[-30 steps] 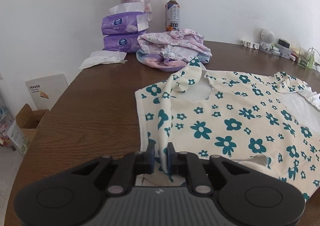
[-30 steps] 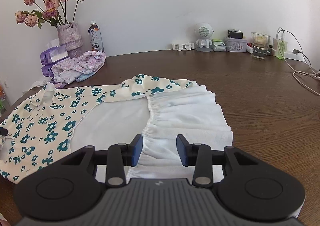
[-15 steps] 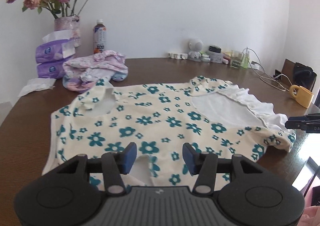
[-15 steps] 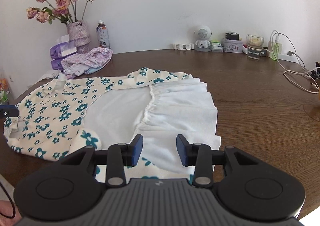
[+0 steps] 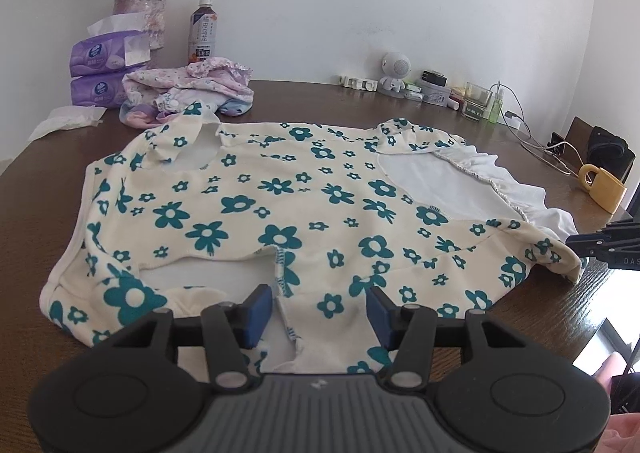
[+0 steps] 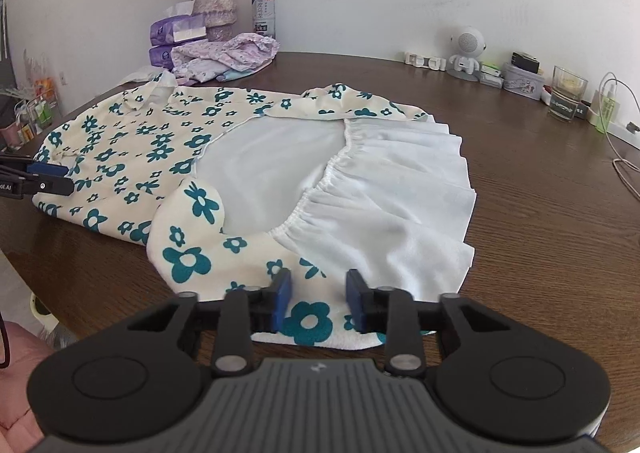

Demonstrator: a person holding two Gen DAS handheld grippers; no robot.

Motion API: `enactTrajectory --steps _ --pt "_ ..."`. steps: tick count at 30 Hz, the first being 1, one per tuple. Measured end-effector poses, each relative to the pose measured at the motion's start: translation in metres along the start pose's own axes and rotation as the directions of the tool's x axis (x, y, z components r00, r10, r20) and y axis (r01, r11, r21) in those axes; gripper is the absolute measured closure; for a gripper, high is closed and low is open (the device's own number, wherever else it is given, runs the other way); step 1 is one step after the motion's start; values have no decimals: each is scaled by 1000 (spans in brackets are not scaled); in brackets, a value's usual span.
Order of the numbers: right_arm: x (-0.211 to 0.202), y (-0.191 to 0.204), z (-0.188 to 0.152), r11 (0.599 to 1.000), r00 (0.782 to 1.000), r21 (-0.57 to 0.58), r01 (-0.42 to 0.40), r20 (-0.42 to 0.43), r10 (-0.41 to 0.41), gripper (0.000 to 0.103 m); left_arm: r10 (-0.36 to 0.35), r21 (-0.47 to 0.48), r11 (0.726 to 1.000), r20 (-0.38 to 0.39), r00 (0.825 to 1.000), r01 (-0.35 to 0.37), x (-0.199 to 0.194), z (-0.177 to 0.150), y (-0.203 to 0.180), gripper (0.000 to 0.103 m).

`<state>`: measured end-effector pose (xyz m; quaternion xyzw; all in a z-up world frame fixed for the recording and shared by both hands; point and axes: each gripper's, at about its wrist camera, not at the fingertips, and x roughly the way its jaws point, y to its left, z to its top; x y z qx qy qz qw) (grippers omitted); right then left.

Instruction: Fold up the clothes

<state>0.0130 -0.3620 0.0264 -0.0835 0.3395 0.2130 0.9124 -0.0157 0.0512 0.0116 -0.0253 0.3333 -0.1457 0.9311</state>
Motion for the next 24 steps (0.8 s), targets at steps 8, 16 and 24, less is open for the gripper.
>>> enactTrajectory --steps 8,16,24 --pt "-10 3 0 999 1000 -46 -1 16 2 102 15 -24 1000 17 1000 -15 0 -2 -5 44" --pt "1 -10 1 1000 1000 20 -13 26 13 69 20 -44 999 33 999 -19 -2 -5 -5 43" --pt "-5 3 1 998 999 -49 -28 33 30 101 29 -51 998 38 999 -27 -3 -7 -6 43"
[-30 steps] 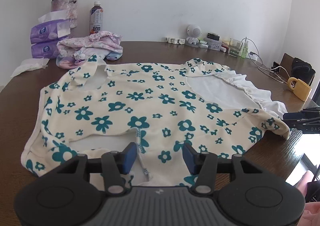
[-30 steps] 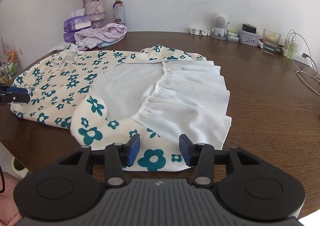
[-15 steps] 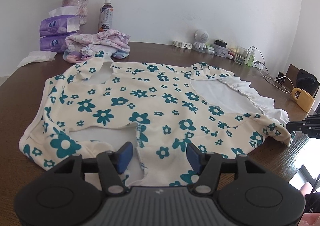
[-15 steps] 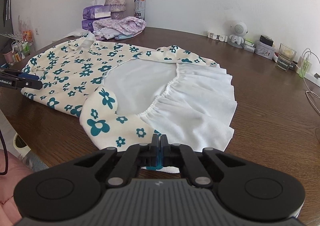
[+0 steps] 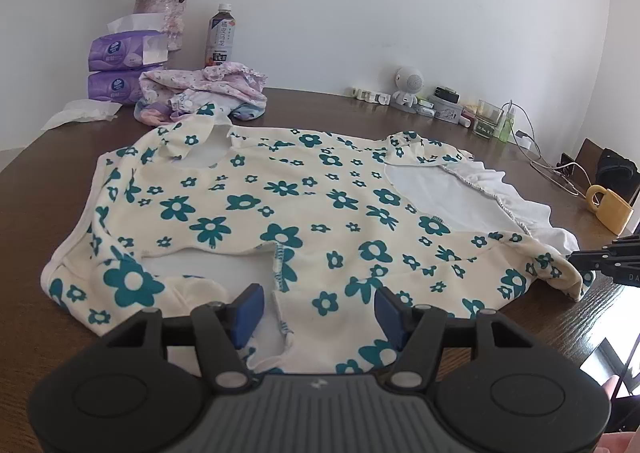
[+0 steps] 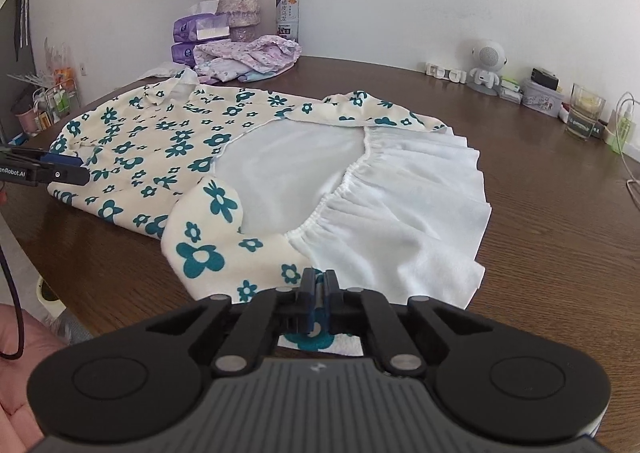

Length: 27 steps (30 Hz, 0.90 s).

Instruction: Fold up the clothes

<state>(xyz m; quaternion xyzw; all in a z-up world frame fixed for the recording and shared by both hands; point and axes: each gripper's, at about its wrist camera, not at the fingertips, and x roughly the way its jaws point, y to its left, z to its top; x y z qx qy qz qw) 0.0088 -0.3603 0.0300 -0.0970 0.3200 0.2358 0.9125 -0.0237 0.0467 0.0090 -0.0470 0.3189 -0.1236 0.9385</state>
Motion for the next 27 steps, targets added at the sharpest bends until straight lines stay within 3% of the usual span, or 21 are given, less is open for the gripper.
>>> enactTrajectory --steps 7,11,18,23,27 --pt "-17 -4 12 999 996 28 25 88 -27 101 14 3 1000 -3 1000 -14 -1 0 -1 43" --pt "-19 -16 22 996 991 46 78 102 -82 102 15 -1 1000 4 1000 -15 -3 -3 0 43" --pt "11 -28 31 985 983 18 174 47 -175 102 15 4 1000 12 1000 -15 -4 -5 0 43" --pt "39 -27 22 984 985 15 175 -9 -175 102 9 12 1000 22 1000 -10 -5 -7 1 43" --pt "39 -28 10 986 985 9 169 24 -169 102 10 16 1000 27 1000 -11 -5 -7 1 43"
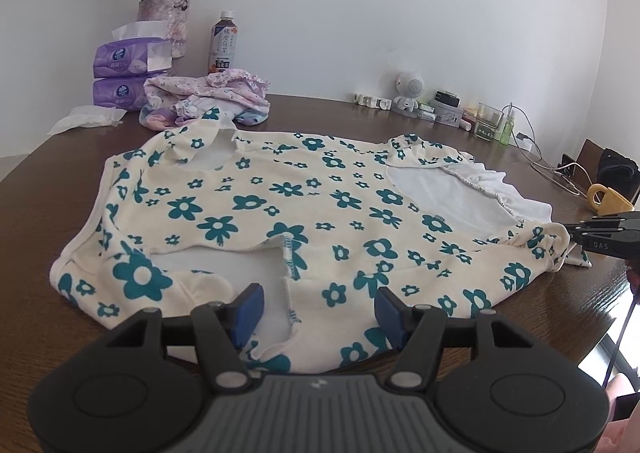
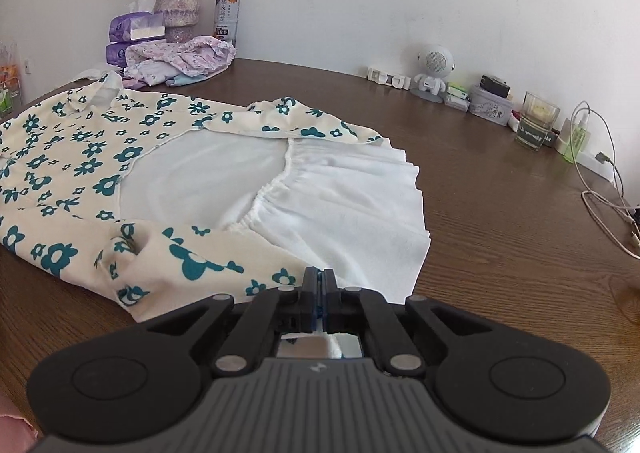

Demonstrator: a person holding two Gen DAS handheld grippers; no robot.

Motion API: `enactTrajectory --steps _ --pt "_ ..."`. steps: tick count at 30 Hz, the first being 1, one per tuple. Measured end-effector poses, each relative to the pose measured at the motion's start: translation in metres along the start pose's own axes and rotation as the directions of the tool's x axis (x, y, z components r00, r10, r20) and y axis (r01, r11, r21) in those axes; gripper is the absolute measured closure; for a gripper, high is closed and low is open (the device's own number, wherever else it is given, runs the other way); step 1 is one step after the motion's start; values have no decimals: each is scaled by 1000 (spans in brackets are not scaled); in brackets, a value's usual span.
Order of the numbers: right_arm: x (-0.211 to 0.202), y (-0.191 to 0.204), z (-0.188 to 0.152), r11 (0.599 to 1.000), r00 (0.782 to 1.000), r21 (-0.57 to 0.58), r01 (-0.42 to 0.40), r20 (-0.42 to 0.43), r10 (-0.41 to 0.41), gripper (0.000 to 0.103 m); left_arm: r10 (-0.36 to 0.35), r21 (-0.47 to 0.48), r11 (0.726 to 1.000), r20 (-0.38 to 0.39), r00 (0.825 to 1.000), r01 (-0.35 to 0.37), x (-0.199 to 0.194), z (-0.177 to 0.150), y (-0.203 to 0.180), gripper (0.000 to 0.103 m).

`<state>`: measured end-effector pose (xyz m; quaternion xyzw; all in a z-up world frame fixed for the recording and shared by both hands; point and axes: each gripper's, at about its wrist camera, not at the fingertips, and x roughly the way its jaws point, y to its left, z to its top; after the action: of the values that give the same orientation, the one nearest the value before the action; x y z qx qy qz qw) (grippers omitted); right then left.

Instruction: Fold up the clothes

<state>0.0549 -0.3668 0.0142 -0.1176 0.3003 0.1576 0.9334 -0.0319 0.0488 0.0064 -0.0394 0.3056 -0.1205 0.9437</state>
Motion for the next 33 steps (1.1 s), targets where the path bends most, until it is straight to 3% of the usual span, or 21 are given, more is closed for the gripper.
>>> enactTrajectory --steps 5,9,13,16,20,25,31,33 --pt "-13 -21 -10 990 999 139 -37 36 32 98 1 8 1000 8 1000 -1 0 -1 -1 42" --pt "-37 -37 -15 950 993 309 -44 118 7 96 2 9 1000 10 1000 -2 0 -1 -1 42" --pt "-38 -24 -18 955 993 293 -49 117 15 93 1 19 1000 4 1000 -1 0 -1 -1 42" --pt "-32 -15 -21 964 997 266 -13 82 -10 78 12 15 1000 9 1000 -12 -1 -2 1 42" --pt "-30 -11 -27 963 998 269 23 47 -37 78 35 0 999 15 999 -35 -4 -2 7 51" --pt "-35 1 -33 975 994 205 91 35 -100 80 40 -10 999 16 999 -40 -5 -2 11 52" --pt "-42 -1 -37 974 997 217 63 31 -72 81 47 -3 999 15 999 -47 -4 -1 12 52" --pt "-40 -2 -37 975 997 215 62 34 -71 86 50 -1 999 15 999 -50 -4 -1 12 52"
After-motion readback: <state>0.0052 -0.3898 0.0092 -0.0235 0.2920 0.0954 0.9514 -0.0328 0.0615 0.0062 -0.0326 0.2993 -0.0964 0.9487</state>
